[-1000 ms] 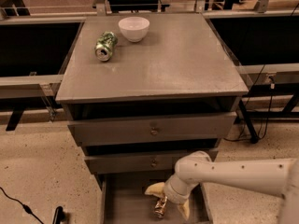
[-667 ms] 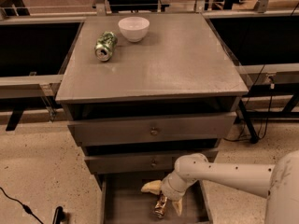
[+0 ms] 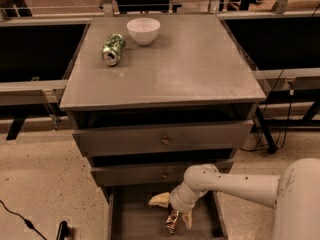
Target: Pick orange can from bottom drawer and place on counter
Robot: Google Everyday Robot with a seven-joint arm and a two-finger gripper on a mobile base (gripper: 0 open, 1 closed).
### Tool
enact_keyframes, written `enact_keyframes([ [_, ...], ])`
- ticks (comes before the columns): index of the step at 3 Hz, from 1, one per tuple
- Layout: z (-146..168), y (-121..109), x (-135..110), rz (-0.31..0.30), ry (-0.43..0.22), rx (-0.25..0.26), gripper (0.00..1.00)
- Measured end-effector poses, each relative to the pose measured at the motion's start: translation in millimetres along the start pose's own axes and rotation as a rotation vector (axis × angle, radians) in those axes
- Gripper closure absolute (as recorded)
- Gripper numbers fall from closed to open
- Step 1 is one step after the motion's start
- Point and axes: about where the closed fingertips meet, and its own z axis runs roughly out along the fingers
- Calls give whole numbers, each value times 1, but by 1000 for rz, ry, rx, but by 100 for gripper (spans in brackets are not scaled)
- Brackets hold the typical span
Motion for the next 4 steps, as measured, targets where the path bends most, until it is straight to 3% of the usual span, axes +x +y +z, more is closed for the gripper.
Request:
enact_keyframes([
  [1, 20, 15, 22, 63, 42, -33, 0],
  [2, 35, 33, 39, 62, 140, -36, 0],
  [3, 51, 39, 52, 16, 202, -33, 0],
  [4, 71, 38, 61, 2, 200, -12, 0],
])
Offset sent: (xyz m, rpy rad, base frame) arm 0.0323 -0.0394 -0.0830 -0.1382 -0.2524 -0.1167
